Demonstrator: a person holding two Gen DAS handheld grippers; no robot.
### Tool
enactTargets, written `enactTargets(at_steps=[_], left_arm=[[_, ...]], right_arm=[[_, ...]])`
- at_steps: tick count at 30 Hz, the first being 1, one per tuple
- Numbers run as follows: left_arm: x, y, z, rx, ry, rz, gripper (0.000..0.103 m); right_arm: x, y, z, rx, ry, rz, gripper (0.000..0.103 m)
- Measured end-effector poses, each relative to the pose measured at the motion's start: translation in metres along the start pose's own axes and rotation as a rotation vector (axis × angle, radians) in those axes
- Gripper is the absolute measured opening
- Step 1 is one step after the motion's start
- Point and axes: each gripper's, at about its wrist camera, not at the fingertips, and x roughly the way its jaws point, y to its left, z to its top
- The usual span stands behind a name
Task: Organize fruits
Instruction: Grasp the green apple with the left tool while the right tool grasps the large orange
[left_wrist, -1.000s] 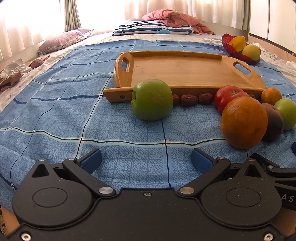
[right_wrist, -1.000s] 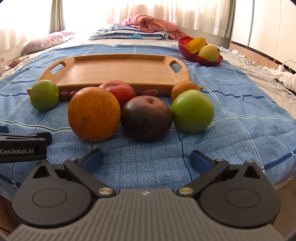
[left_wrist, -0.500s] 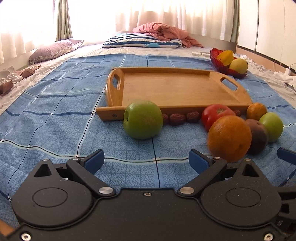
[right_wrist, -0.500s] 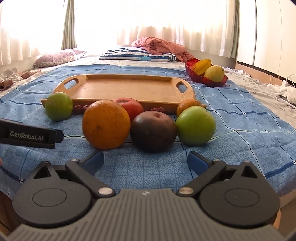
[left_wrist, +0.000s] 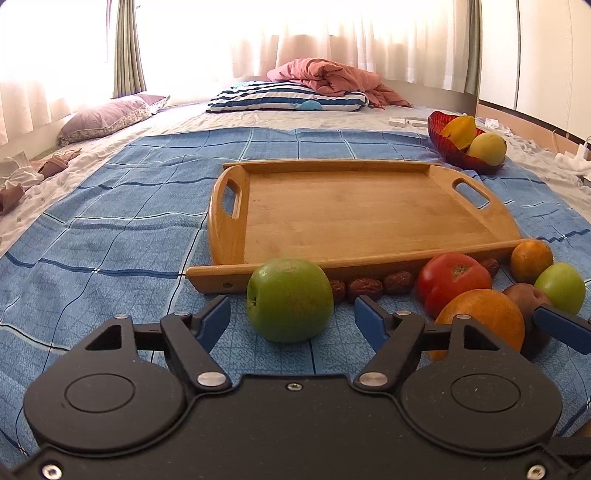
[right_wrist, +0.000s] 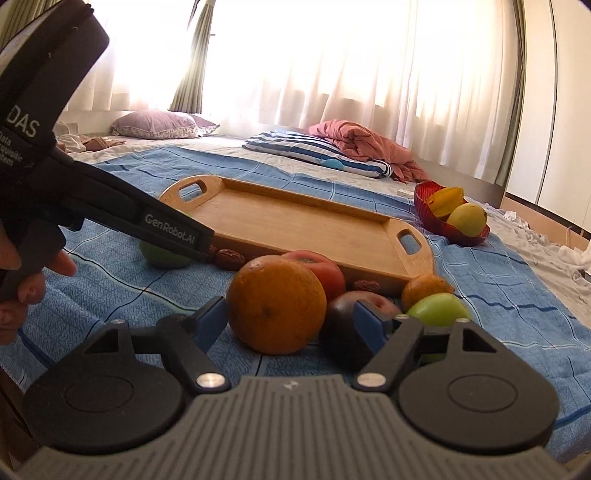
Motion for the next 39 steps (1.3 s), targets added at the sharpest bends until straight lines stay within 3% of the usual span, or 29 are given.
enactTargets(at_steps=[7,12,14,19,20,21,22,24,28,30,31,32,35,36,37,38,39], left_arm=[[0.014,0.002,0.003,-0.011,0.019,0.002,0.052],[0.013,0.005,0.001,-0.038,0.011,0.0,0.05],[0.01,0.006,0.001,-0.049,0.007,-0.004,0.049],[-0.006,0.01,0.003,-0.073,-0.031,-0.024,0.047],[-0.009,0.01,0.004,-0.07,-0.042,-0.022,0.043],[-0.014,0.011,0.006,-0.067,-0.063,-0.017,0.032],[-0.019,0.011,0.008,-0.06,-0.094,-0.012,0.003],[-0.028,0.011,0.016,-0.051,-0.141,-0.005,0.005],[-0.026,0.01,0.017,-0.015,-0.123,0.007,0.012],[-0.028,0.01,0.008,-0.014,-0.115,-0.017,0.031],[-0.028,0.01,0.003,-0.016,-0.108,-0.039,0.046],[-0.028,0.01,-0.002,-0.012,-0.1,-0.058,0.051],[-0.022,0.008,-0.011,-0.008,-0.068,-0.054,0.052],[-0.018,0.007,-0.013,-0.008,-0.055,-0.045,0.053],[-0.014,0.006,-0.015,-0.007,-0.049,-0.035,0.055],[-0.011,0.005,-0.016,-0.006,-0.045,-0.025,0.057],[-0.007,0.004,-0.016,-0.002,-0.038,-0.012,0.057]], right_arm=[[0.012,0.007,0.004,-0.032,-0.019,-0.001,0.079],[0.019,0.01,0.005,-0.055,-0.017,0.0,0.074],[0.02,0.01,0.005,-0.055,-0.019,0.002,0.067],[0.018,0.004,0.006,0.002,-0.018,0.009,0.066],[0.017,-0.001,0.008,0.034,-0.017,0.019,0.066],[0.016,-0.005,0.009,0.063,-0.016,0.028,0.066],[0.014,-0.01,0.011,0.093,-0.017,0.039,0.066],[0.01,-0.018,0.015,0.143,-0.025,0.057,0.065],[0.002,-0.028,0.023,0.177,-0.054,0.066,0.065],[0.0,-0.029,0.025,0.17,-0.058,0.059,0.065],[0.0,-0.03,0.024,0.172,-0.055,0.06,0.065],[-0.001,-0.031,0.023,0.175,-0.05,0.065,0.065],[-0.004,-0.03,0.016,0.174,-0.026,0.077,0.06],[-0.007,-0.029,0.013,0.163,-0.032,0.083,0.044],[-0.01,-0.027,0.012,0.146,-0.039,0.064,0.042],[-0.014,-0.025,0.012,0.123,-0.053,0.041,0.042],[-0.018,-0.024,0.013,0.107,-0.076,0.032,0.052]])
